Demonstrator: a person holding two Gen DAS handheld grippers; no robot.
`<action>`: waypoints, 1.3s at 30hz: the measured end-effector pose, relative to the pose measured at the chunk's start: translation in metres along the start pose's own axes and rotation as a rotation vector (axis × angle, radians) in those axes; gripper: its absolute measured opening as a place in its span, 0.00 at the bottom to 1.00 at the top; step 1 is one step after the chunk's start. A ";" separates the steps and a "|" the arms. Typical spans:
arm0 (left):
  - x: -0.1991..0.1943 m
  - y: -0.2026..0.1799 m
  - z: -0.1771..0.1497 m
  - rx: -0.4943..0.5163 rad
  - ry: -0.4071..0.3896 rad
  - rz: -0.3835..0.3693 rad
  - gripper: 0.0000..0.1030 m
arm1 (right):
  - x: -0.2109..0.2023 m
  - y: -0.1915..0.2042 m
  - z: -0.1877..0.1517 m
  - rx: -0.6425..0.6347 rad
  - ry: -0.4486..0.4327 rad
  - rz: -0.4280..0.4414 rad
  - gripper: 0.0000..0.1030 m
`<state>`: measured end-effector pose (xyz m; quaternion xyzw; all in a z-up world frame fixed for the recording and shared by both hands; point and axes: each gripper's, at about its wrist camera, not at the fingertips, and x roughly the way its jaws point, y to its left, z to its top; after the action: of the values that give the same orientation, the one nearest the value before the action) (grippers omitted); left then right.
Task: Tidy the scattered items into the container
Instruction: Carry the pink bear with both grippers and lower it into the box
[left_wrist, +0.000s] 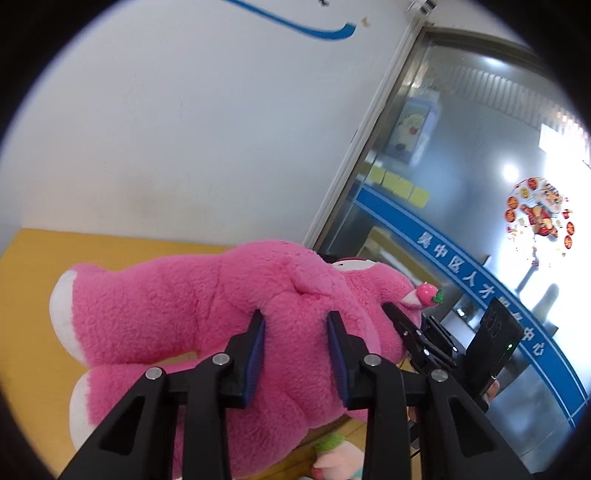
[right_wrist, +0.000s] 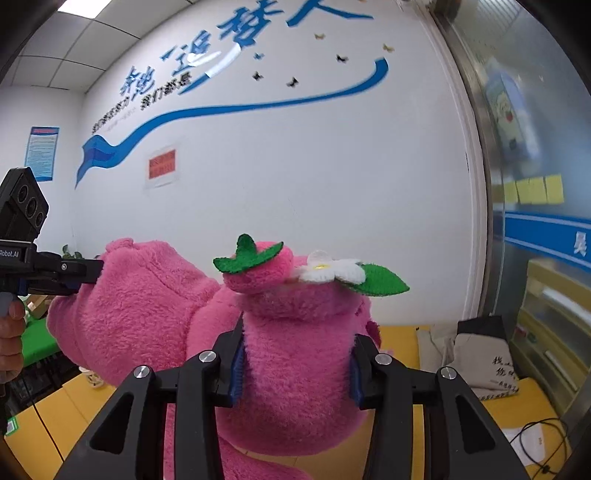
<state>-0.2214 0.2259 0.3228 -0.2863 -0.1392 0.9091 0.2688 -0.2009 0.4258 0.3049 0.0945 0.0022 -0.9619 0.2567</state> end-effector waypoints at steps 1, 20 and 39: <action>0.015 0.007 0.000 -0.002 0.016 0.007 0.30 | 0.012 -0.006 -0.004 0.015 0.011 -0.004 0.45; 0.224 0.122 -0.051 -0.159 0.323 0.069 0.18 | 0.167 -0.072 -0.108 0.062 0.269 -0.112 0.41; 0.227 0.137 -0.088 -0.121 0.413 0.133 0.16 | 0.164 -0.075 -0.147 0.079 0.413 -0.172 0.42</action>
<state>-0.3817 0.2517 0.0962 -0.4903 -0.1162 0.8369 0.2136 -0.3510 0.4171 0.1274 0.2988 0.0253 -0.9398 0.1638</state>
